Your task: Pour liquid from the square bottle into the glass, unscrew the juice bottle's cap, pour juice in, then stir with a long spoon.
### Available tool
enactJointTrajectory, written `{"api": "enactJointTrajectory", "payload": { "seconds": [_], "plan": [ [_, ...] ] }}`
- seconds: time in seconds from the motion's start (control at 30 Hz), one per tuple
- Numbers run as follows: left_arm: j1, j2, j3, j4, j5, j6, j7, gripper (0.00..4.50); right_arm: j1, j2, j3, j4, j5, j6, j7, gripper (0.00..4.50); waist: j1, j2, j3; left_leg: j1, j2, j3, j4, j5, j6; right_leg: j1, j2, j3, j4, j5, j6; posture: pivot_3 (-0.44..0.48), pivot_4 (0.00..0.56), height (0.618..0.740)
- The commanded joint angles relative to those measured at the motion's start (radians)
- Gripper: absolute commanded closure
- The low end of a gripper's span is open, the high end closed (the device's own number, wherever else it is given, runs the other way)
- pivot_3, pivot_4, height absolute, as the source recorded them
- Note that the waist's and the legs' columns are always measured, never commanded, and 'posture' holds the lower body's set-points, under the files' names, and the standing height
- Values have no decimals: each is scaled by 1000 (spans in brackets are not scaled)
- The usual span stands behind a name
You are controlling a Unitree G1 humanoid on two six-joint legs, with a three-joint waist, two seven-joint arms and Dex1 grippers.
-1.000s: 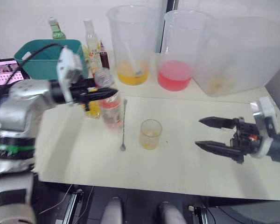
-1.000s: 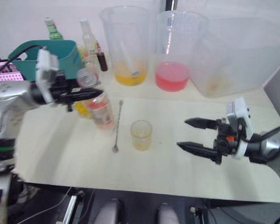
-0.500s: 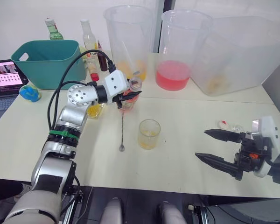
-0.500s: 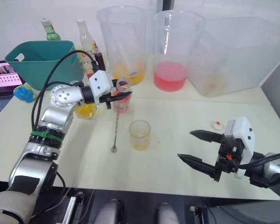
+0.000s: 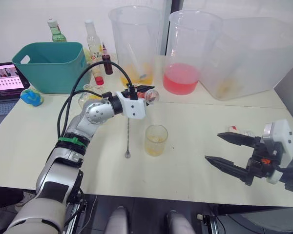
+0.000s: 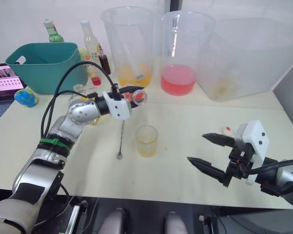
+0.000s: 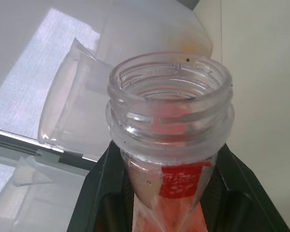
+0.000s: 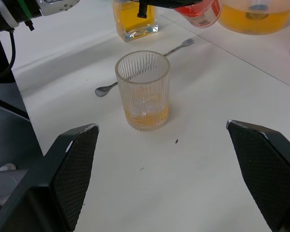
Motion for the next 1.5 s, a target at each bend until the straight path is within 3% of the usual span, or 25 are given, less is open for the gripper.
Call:
{"api": "enactJointTrajectory", "payload": {
  "seconds": [0.03,0.43,0.9,1.5],
  "plan": [
    [-9,16,8,-44,47,-50,86,3234,-9,-21,-30,1,5,-19,4,21,0,0,0,0,0,0,0,0,0,0,0,0,0,0,0,0,150,728],
    [80,80,-18,-199,293,-72,313,3234,-5,-57,-41,17,19,-11,29,21,1,0,0,0,0,0,0,0,0,0,0,0,0,0,0,0,150,728],
    [89,81,-43,-192,300,-104,355,3234,-24,-40,-5,4,27,-10,-21,21,1,0,0,0,0,0,0,0,0,0,0,0,1,0,0,0,150,728],
    [72,125,-96,-222,495,-127,518,3234,-76,-32,99,20,-64,-35,-73,21,1,0,0,0,0,0,1,0,0,0,0,0,1,0,0,0,150,728]
  ]
}}
